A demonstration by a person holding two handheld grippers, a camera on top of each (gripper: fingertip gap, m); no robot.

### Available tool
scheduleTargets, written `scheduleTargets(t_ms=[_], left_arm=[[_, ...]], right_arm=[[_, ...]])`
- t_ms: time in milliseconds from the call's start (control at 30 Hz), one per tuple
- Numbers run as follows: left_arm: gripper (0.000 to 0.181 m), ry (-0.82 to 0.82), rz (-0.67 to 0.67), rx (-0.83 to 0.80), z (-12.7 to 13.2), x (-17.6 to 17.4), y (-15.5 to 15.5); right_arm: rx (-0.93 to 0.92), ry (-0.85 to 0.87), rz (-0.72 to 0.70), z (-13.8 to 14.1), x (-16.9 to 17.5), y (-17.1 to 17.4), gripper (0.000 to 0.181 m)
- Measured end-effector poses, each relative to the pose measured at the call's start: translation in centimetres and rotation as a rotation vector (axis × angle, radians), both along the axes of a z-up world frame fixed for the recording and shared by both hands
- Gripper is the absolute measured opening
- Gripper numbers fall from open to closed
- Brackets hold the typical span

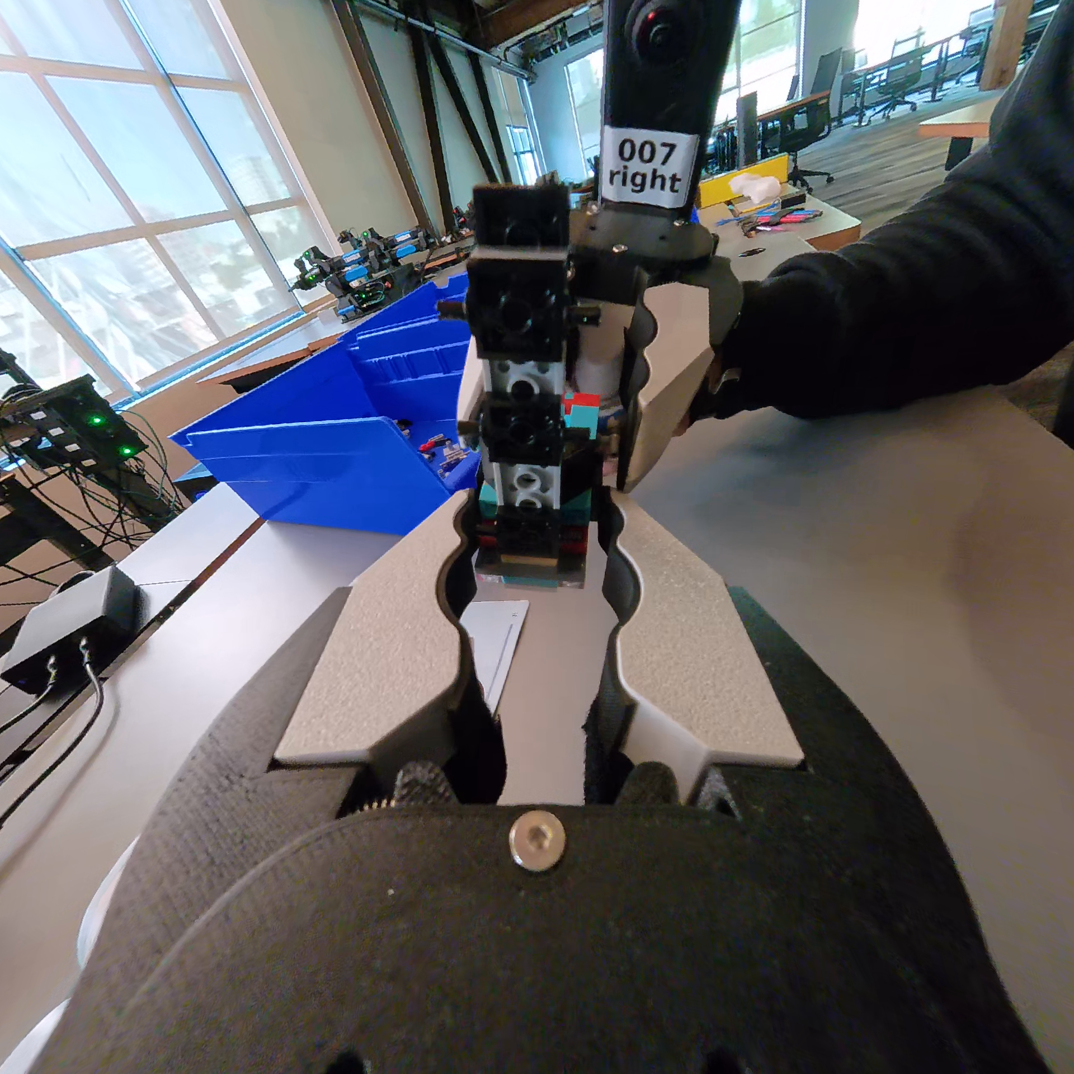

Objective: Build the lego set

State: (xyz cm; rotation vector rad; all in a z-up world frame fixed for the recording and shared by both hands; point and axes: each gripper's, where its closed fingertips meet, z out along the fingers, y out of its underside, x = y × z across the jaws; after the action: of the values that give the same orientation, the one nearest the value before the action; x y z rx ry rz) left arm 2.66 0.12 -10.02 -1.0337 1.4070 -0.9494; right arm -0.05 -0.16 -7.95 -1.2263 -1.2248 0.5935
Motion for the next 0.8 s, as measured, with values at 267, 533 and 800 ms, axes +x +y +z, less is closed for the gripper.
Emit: scheduleTargets(t_ms=[267, 533, 800], left_arm=[[0.039, -0.008, 0.007, -0.019, 0.1, 0.0, 0.2], [0.04, -0.019, -0.015, -0.055, 0.2, 0.1, 0.0], [0.04, -0.07, 0.069, -0.121, 1.0, -0.1, 1.8]], right_arm=[[-0.032, 0.021, -0.001, 0.2, 0.0, 0.2, 0.045], [-0.049, 0.066, 0.016, 0.4, 0.1, 0.1, 0.047], [0.033, 0.062, -0.093, 0.8, 0.7, 1.2, 0.059]])
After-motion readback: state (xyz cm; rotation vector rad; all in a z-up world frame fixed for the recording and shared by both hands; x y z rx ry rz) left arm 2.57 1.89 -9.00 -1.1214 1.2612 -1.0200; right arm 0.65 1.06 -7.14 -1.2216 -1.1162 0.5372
